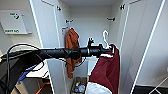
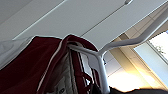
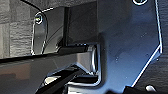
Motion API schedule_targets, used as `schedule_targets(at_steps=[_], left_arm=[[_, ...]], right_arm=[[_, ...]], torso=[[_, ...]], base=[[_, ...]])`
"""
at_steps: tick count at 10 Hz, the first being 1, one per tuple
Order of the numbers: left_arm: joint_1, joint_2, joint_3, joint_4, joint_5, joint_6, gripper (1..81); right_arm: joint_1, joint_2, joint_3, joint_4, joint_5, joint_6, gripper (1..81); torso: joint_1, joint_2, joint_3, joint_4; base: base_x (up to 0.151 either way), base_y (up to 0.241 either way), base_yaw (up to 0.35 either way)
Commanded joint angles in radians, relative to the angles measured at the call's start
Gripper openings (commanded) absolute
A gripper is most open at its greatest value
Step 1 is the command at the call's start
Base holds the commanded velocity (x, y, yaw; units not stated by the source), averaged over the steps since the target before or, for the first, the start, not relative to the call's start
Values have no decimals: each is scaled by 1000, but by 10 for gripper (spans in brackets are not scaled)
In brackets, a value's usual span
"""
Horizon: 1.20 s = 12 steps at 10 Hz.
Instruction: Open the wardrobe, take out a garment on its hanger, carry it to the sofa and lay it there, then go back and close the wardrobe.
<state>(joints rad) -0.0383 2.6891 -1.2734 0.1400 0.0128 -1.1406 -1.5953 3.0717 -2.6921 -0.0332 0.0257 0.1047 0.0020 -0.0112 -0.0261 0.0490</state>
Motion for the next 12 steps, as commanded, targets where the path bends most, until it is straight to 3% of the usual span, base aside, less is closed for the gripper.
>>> schedule_targets(at_steps=[1,5,12], left_arm=[[-151,-38,37,23,-105,9,10],[-122,-106,69,21,-120,7,10],[-120,-104,69,23,-119,8,10]], right_arm=[[33,14,11,-5,-49,-7,811],[34,15,11,-5,-49,-7,811],[39,18,14,-5,-49,-7,811]], torso=[[0,0,0,0],[0,0,0,0],[0,0,0,0]], base=[[0,0,0],[0,0,0],[0,0,0]])
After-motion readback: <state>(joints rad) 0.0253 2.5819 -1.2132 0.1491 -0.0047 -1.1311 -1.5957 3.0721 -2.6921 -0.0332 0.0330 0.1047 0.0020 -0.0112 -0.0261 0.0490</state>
